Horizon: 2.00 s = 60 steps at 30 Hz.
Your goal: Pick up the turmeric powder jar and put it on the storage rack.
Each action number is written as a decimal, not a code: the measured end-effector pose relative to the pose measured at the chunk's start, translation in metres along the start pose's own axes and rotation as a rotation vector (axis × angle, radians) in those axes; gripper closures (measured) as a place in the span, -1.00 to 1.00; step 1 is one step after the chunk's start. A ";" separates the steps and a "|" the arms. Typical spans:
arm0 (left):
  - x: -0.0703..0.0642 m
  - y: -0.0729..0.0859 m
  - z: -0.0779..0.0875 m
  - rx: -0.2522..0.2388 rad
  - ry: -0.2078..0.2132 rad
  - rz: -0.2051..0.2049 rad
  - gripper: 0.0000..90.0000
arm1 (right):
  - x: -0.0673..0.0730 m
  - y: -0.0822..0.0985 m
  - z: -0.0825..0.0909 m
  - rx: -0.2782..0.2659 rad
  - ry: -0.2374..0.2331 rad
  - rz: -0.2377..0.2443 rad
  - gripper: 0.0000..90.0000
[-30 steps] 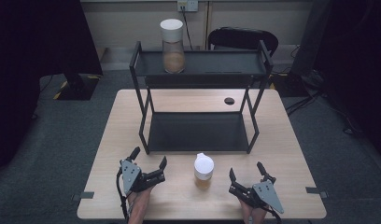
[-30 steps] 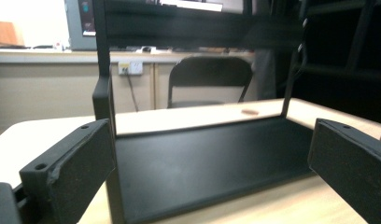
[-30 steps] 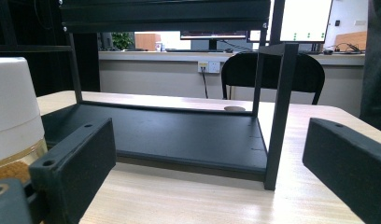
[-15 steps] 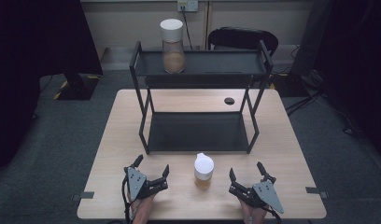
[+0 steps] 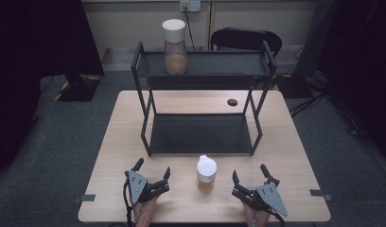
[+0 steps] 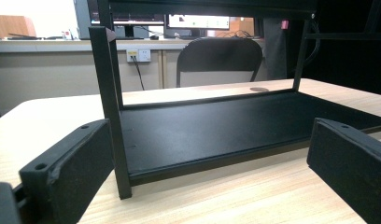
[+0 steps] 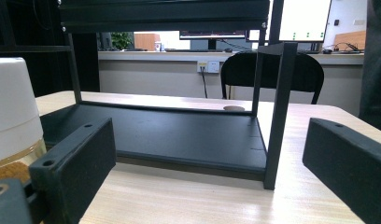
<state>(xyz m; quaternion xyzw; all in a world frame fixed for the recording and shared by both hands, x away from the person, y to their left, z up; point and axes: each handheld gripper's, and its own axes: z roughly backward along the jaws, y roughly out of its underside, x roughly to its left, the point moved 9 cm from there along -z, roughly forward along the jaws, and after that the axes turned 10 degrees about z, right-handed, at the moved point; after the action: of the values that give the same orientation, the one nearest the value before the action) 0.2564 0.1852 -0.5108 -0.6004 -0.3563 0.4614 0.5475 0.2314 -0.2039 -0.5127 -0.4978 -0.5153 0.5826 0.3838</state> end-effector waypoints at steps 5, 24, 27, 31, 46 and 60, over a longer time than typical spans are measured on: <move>0.000 0.000 0.000 0.002 -0.012 0.009 -1.00 | 0.000 0.000 0.000 -0.001 -0.004 -0.002 -0.97; 0.000 0.000 0.000 -0.001 -0.019 0.018 -0.99 | -0.002 -0.007 0.003 0.010 -0.007 -0.007 -1.00; 0.000 0.000 0.000 -0.001 -0.013 0.015 -0.99 | -0.003 -0.013 0.005 0.002 -0.008 -0.004 -1.00; 0.000 0.000 0.000 -0.002 -0.014 0.013 -1.00 | -0.001 -0.022 0.006 -0.007 -0.012 0.000 -1.00; -0.001 0.000 0.000 -0.004 -0.013 0.012 -1.00 | 0.026 -0.046 0.004 -0.051 -0.072 0.011 -1.00; -0.001 0.000 0.000 -0.004 -0.013 0.011 -1.00 | 0.046 -0.060 0.001 -0.064 -0.110 0.013 -0.99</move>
<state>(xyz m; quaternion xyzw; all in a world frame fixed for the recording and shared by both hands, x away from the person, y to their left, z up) 0.2564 0.1845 -0.5109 -0.6004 -0.3574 0.4678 0.5413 0.2172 -0.1489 -0.4623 -0.4805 -0.5508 0.5947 0.3348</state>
